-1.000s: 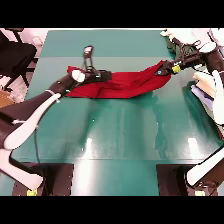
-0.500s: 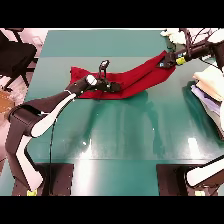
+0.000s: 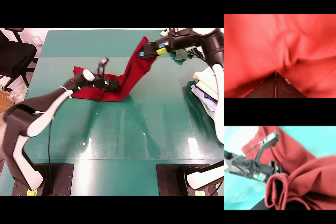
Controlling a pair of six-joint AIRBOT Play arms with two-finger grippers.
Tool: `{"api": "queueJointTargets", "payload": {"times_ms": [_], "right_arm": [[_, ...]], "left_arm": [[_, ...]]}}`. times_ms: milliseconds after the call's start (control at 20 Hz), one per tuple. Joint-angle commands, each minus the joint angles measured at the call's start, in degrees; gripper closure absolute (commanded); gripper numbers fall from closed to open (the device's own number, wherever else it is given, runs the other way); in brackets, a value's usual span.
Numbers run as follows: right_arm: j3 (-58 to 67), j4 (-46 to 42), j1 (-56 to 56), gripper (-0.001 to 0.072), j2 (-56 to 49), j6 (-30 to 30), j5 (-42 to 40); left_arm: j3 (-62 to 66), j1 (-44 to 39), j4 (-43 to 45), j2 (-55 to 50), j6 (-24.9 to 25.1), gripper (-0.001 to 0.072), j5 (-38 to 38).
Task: Fold the shirts.
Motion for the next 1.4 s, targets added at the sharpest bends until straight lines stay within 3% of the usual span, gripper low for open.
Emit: {"api": "queueJointTargets", "payload": {"times_ms": [0, 100, 200, 450, 800, 850, 900, 950, 1100, 1200, 1350], "right_arm": [[5.84, 0.0, 5.62, 0.069, -4.09, 3.08, -2.91], [6.03, 0.63, 8.85, 0.0691, -5.9, 4.28, -7.56], [3.65, 2.75, 11.93, 0.0691, -7.56, 4.55, -13.07], [4.81, 5.07, 20.92, 0.0691, -16.98, 6.08, -27.96], [5.4, 21.2, 28.61, 0.0689, -28.3, 6.19, -48.11], [7.08, 24.48, 28.85, 0.0589, -30.18, 5.92, -48.09], [7.82, 27.78, 28.83, 0.0184, -31.19, 4.24, -48.19], [7.45, 31.89, 28.44, 0.0002, -31.17, 0.44, -48.52], [1.92, 39.69, 25.94, 0.0002, -26.1, -12.33, -46.82], [-1.44, 36.0, 22.6, 0.0006, -21.44, -12.83, -41.59], [-7.82, 28.48, 15.82, 0.003, -14.36, -7.87, -32.61]], "left_arm": [[1.42, 6.97, 16.39, 10.6, -12.74, 0.0679, -2.99], [1.42, 12.76, 31.04, 18.36, -20.68, 0.0679, -8.31], [1.42, 17.86, 38.71, 24.39, -21.31, 0.0678, -15.32], [1.4, 23.32, 39.6, 32.92, -16.33, 0.0677, -22.73], [0.59, 23.32, 35.45, 34.1, -16.35, 0.0677, -26.56], [0.17, 23.32, 34.86, 34.1, -16.35, 0.0677, -26.69], [-0.44, 23.32, 34.4, 34.1, -16.35, 0.0677, -26.58], [-1.11, 23.32, 34.16, 34.1, -16.33, 0.0676, -26.71], [-3.32, 23.32, 33.57, 34.1, -15.82, 0.0676, -26.6], [-5.18, 23.32, 33.22, 34.1, -15.69, 0.0676, -25.79], [-8.7, 23.32, 32.37, 34.1, -15.23, 0.0676, -24.76]]}}
